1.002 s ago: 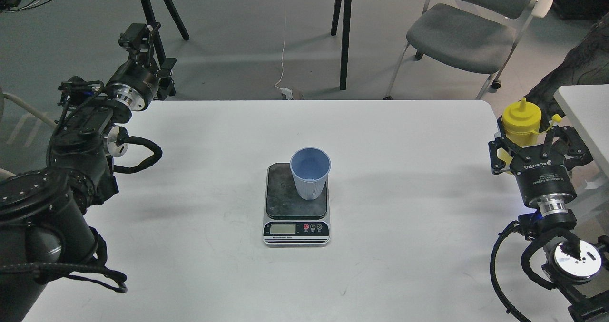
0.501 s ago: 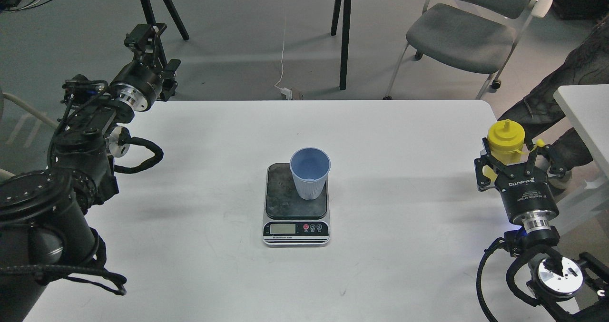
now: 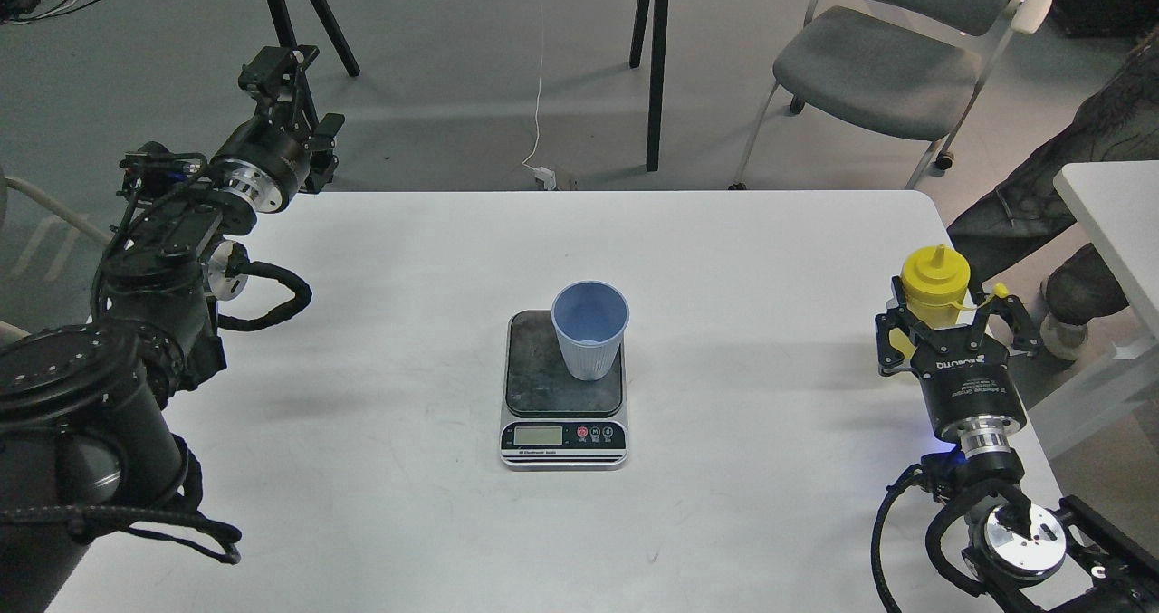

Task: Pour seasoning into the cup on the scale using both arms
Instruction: 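Lower the yellow bottle back onto the table with the right gripper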

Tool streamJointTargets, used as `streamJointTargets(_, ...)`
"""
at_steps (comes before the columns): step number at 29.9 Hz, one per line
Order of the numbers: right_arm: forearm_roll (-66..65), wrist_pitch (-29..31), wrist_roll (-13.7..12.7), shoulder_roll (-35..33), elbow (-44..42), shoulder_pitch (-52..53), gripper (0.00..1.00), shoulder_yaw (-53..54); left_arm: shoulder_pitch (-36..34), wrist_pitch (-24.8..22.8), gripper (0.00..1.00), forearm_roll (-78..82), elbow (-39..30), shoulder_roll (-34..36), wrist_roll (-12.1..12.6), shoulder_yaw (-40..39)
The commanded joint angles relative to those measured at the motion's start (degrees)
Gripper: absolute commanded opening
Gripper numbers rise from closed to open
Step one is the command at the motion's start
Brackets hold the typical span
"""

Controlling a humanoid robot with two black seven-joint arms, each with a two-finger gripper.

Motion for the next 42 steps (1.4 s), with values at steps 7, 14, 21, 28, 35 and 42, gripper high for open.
streamJointTargets(7, -0.87, 0.00, -0.02, 3.72, -0.17, -0.79, 0.71, 0.29, -0.08, 0.00, 0.90, 0.00, 0.00, -0.19, 0.00, 0.33)
streamJointTargets(14, -0.87, 0.00, -0.02, 3.72, -0.17, -2.02, 0.72, 0.37, 0.01, 0.00, 0.90, 0.00, 0.26, -1.34, 0.00, 0.33)
streamJointTargets(21, -0.87, 0.00, 0.07, 3.81, -0.08, -3.16, 0.74, 0.46, 0.27, 0.00, 0.90, 0.00, 0.26, -1.34, 0.00, 0.33)
streamJointTargets(28, -0.96, 0.00, -0.02, 3.81, -0.08, -3.96, 0.87, 0.29, 0.27, 0.00, 0.90, 0.00, 0.26, -1.51, 0.00, 0.42)
streamJointTargets(35, -0.96, 0.00, -0.10, 3.72, 0.01, -4.66, 0.91, 0.37, 0.27, 0.00, 0.90, 0.00, 0.26, -1.51, 0.00, 0.33)
streamJointTargets(42, -0.96, 0.00, -0.19, 3.72, 0.01, -5.53, 0.95, 0.37, 0.27, 0.00, 0.90, 0.00, 0.26, -1.42, 0.00, 0.33)
